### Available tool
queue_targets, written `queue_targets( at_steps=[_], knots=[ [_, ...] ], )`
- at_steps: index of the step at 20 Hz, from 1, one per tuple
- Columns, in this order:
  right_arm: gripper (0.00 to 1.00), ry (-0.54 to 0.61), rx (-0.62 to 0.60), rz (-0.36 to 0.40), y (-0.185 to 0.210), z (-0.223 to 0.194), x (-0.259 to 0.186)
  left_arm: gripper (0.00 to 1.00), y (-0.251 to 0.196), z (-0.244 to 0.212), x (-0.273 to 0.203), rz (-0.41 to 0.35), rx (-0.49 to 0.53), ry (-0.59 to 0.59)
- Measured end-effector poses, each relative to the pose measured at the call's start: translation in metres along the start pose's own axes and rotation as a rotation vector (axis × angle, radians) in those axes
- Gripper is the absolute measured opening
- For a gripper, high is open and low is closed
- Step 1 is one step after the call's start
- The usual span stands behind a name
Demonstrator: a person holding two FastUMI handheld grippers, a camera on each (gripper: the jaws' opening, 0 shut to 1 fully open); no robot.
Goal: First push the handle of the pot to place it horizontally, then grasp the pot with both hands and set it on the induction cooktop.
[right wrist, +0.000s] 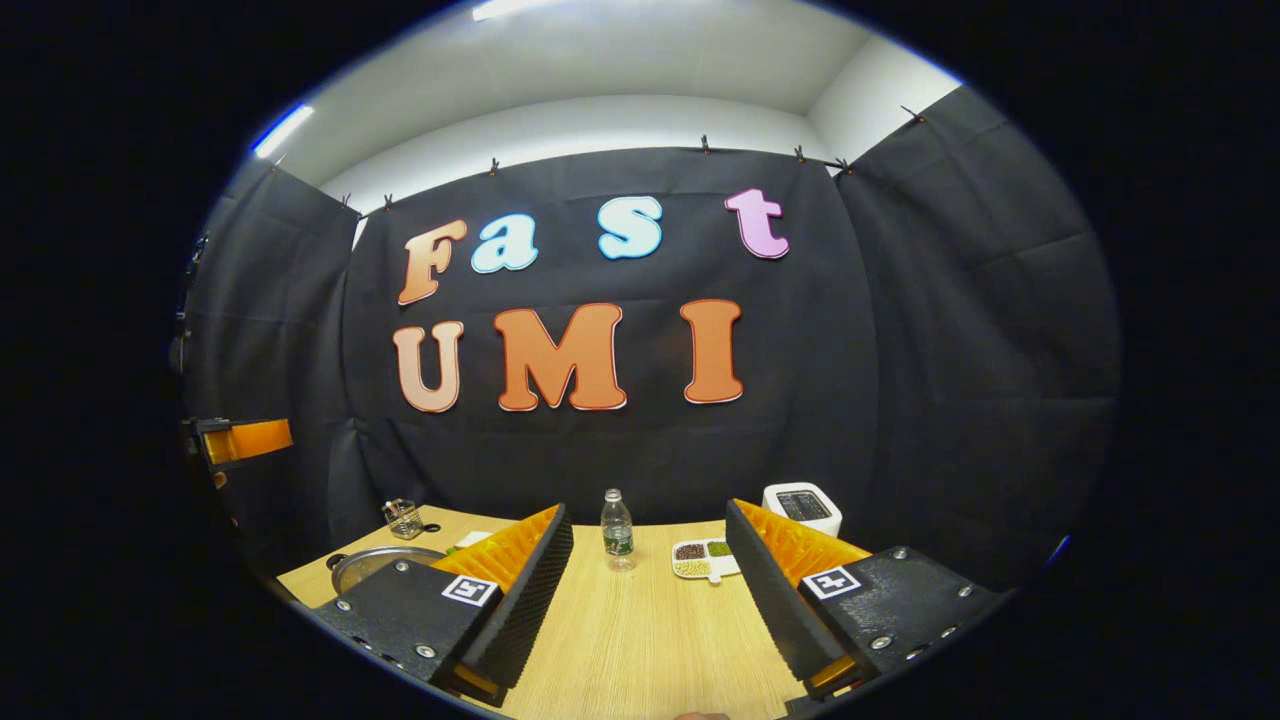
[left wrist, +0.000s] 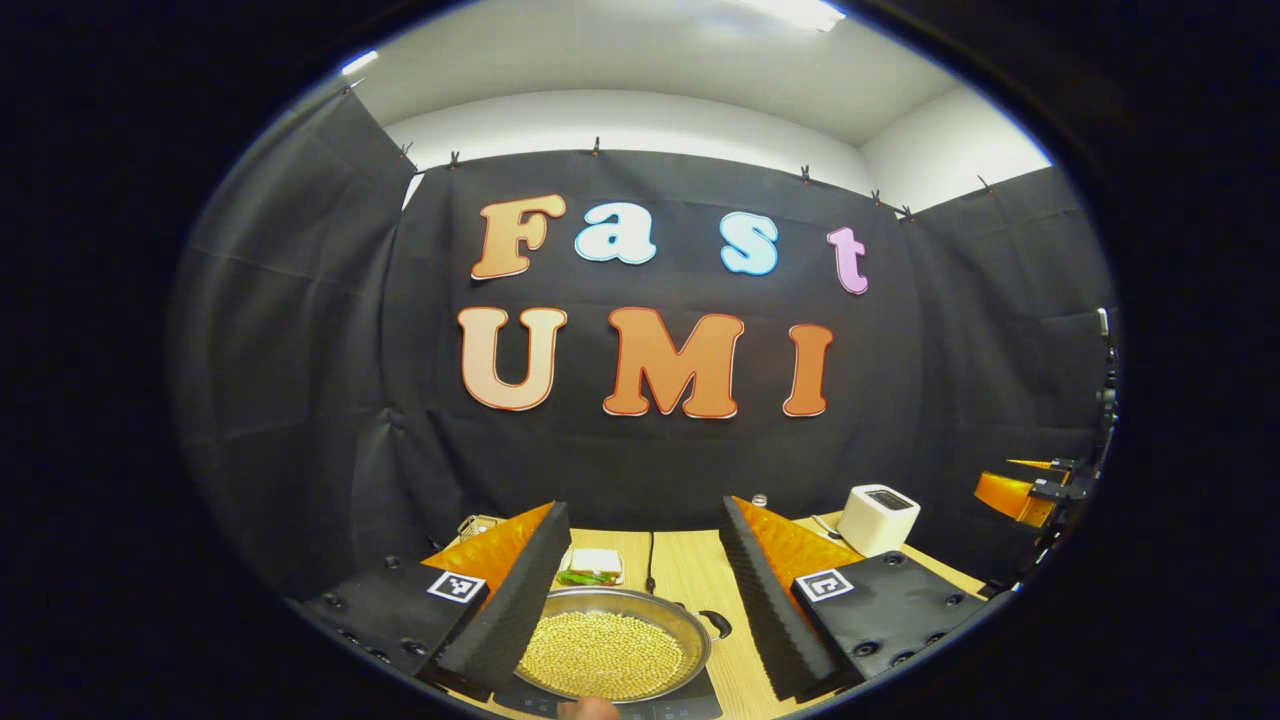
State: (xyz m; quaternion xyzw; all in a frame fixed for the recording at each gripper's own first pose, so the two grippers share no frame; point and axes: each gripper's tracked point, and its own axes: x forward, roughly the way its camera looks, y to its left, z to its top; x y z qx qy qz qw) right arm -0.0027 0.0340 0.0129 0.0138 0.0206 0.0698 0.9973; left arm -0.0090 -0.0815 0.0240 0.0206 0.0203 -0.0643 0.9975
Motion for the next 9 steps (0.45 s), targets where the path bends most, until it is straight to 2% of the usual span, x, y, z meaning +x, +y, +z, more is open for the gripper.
queue_targets(
  at_steps=[9],
  knots=[
    [0.95, -0.007, -0.007, 0.036, 0.017, 0.002, 0.002, 0.97, 0.007, 0.006, -0.006, 0.017, 0.011, -0.007]
  ],
)
